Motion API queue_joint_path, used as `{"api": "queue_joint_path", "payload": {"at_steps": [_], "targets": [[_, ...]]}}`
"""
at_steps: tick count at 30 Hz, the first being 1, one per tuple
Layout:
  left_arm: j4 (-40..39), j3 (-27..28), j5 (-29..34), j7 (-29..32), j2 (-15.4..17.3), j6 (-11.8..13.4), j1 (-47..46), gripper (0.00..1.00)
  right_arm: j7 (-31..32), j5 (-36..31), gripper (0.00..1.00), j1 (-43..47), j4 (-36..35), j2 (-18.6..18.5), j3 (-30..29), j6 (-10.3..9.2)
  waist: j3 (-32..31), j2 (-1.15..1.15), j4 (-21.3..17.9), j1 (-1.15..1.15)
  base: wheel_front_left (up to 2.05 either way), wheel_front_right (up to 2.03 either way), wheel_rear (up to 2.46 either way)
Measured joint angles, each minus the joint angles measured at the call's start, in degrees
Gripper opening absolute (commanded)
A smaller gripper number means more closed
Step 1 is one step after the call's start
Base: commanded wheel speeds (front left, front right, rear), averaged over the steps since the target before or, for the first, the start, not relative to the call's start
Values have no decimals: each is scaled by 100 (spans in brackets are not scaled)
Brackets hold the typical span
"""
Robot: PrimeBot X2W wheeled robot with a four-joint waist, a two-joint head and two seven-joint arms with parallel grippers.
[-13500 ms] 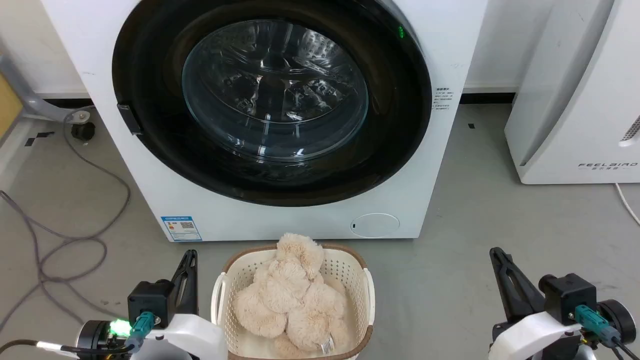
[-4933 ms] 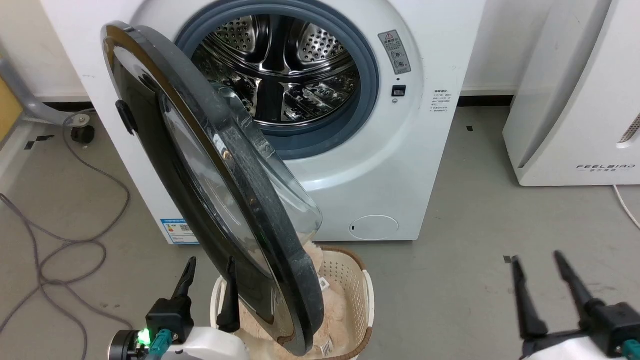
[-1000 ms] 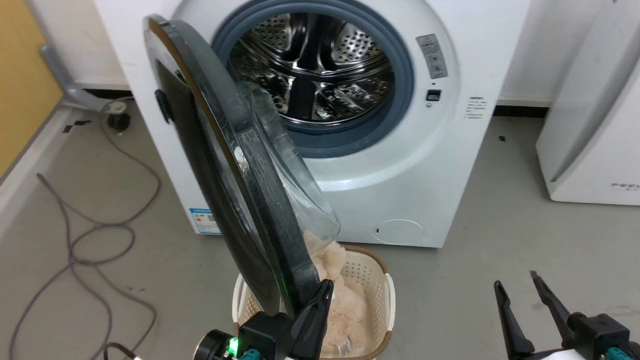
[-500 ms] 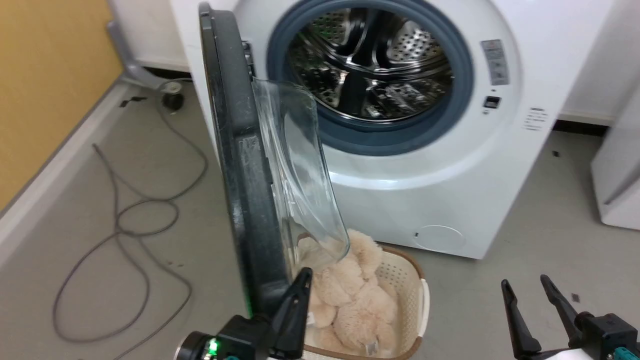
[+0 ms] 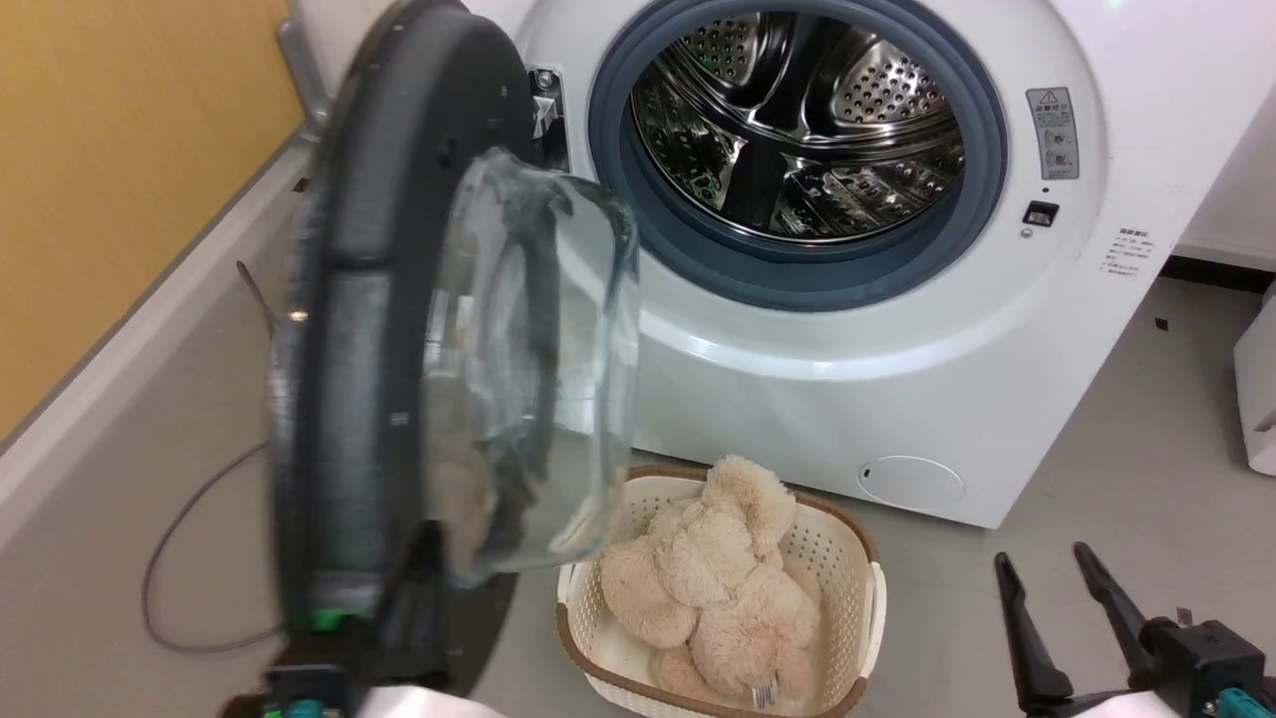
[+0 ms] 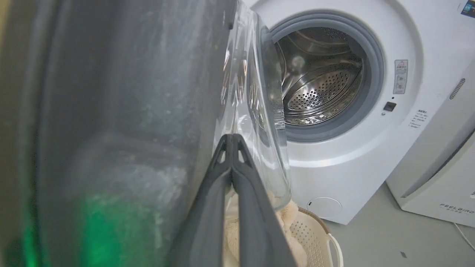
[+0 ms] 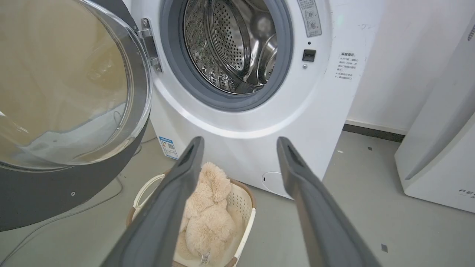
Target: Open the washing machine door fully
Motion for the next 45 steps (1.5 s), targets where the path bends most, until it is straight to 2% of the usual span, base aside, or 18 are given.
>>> {"api": "queue_joint_path", "payload": {"at_steps": [11, 20, 29, 36, 43, 44, 45], "targets": [[1143, 1510, -783, -748, 401, -3, -202, 0, 1, 49, 100, -3, -29, 2, 42, 0, 36, 0, -217, 0, 0, 0, 0], [2495, 2376, -1162, -900, 782, -605, -848, 0, 0, 63, 100, -2, -35, 1, 71, 0, 13, 0, -337, 0, 0, 0, 0], [3414, 3025, -920, -901, 958, -895, -1518, 0, 0, 54, 100, -2, -41, 1, 53, 0, 73, 0, -363, 0, 0, 0, 0], [3687, 3326, -568, -900, 867, -1066, -1675, 0, -1, 49, 100, -2, -32, 1, 43, 0, 13, 0, -387, 0, 0, 0, 0], [3166, 3465, -188, -902, 430, -1177, -1223, 0, -9, 81, 100, 3, 14, 1, 57, 0, -157, 0, -451, 0, 0, 0, 0], [3051, 3450, -129, -902, 342, -1195, -1087, 29, -10, 88, 100, 3, 14, 1, 53, 0, -179, 0, -458, 0, 0, 0, 0], [2951, 3424, -78, -902, 254, -1210, -959, 49, -10, 89, 100, 4, 14, 1, 53, 0, -199, 0, -464, 0, 0, 0, 0]]}}
